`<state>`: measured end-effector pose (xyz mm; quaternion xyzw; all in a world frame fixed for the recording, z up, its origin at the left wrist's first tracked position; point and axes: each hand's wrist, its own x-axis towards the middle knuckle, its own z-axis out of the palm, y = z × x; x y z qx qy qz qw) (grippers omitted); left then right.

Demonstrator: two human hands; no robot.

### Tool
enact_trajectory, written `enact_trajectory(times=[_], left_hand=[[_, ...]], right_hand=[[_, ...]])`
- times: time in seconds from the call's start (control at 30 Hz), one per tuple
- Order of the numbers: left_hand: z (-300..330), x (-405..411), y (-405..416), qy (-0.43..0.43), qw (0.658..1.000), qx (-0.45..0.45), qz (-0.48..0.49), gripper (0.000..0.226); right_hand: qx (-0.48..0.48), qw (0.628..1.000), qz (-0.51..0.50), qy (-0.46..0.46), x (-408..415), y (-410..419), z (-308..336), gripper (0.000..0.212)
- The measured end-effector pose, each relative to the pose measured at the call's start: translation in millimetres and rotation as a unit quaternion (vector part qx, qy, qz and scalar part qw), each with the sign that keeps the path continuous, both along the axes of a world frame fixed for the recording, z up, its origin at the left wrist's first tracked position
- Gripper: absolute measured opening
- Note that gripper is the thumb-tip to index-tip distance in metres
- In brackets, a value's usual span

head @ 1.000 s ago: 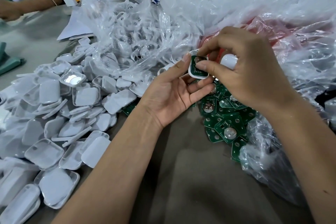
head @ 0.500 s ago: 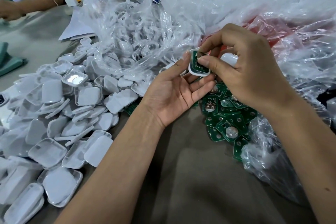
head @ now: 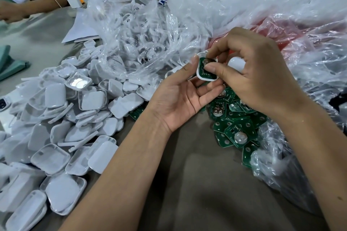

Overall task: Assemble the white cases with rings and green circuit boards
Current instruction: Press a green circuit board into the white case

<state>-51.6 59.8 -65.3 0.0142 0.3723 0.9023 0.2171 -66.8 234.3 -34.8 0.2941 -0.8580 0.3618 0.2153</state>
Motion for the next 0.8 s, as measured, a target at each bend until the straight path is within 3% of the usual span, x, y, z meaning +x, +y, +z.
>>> enact_trajectory(times=[0.3, 0.8], left_hand=[[-1.6, -0.3, -1.0, 0.003, 1.0, -0.008, -0.006, 0.046], [-3.3, -1.0, -3.5, 0.01, 1.0, 0.015, -0.018, 0.035]], right_hand=[[-0.001, 1.0, -0.001, 0.004, 0.3, 1.5, 1.7, 0.014], [-0.026, 1.0, 0.007, -0.007, 5.4, -2.5, 3.5, 0.015]])
